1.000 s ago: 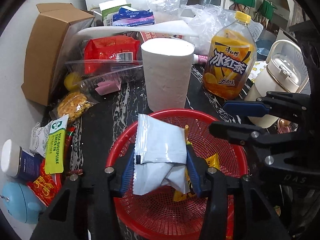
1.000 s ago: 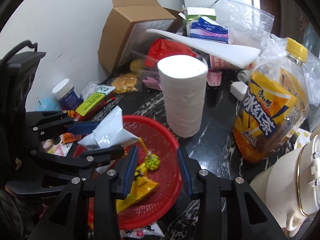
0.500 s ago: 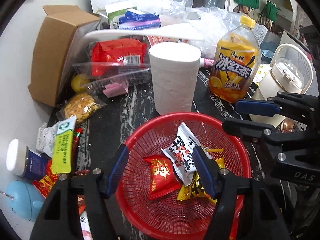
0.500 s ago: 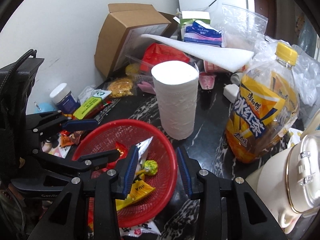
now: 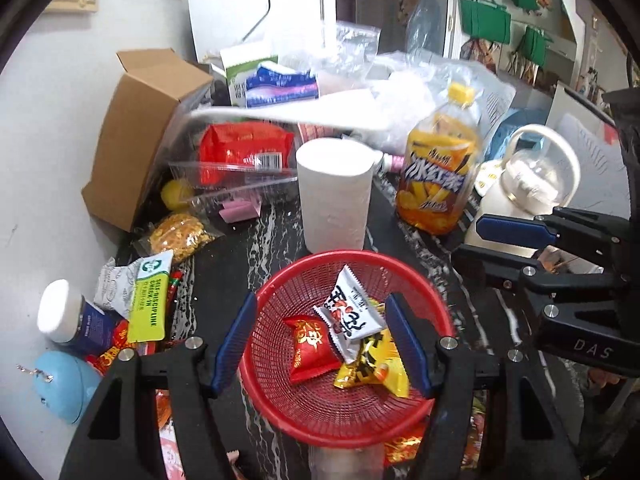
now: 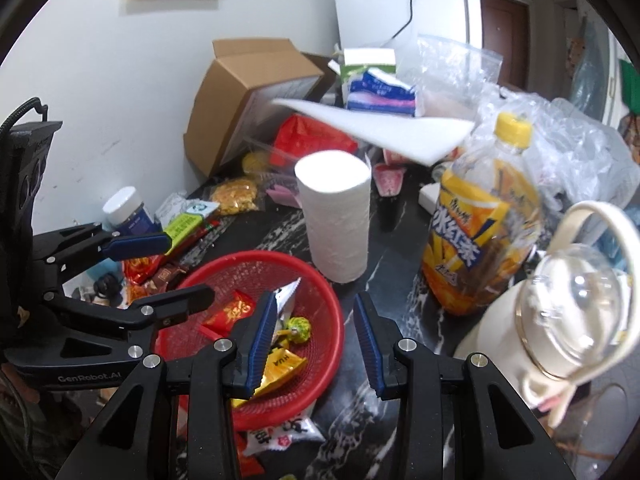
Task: Organize snacks
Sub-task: 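Lift both grippers away from the basket back over the table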
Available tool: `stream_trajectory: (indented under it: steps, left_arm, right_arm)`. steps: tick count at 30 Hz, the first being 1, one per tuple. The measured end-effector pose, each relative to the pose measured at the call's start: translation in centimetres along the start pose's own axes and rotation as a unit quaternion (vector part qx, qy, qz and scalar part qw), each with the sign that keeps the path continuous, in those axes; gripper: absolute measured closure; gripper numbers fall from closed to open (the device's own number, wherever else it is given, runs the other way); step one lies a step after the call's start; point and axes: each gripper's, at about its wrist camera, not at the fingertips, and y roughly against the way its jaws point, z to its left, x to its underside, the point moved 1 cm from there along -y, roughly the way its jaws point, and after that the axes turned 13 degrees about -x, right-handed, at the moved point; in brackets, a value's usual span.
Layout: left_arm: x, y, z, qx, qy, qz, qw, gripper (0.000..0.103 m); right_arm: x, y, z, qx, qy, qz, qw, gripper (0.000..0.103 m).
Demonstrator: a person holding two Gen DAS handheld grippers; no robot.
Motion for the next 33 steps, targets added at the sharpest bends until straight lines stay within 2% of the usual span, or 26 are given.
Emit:
stream_trajectory:
  steps: [11, 16, 22, 33]
  left_arm:
    - [0.2, 8.6, 1.1, 0.004, 0.018, -0.078, 0.9968, 0.038]
    - [1.2, 12.1, 1.3, -0.007, 0.02, -0.116, 0.993, 0.038]
    - [2.8, 14.9, 1.0, 0.002, 0.008, -0.132, 0.9912, 0.038]
    - [6.3, 16.7, -0.2, 0.021, -0.003, -0.126, 0.9918, 0.038]
  right_arm:
    - [0.0, 6.7, 4.7, 0.015, 0.028, -0.055, 0.998, 0.063]
    - [0.7, 9.9, 7.0, 0.023, 0.039, -0.079, 0.996, 0.063]
    - [2.2, 12.3, 9.4, 0.029, 0.047, -0.094, 0.994, 0.063]
    - [5.9, 14.7, 11.3, 0.039, 0.037, -0.105, 0.993, 0.052]
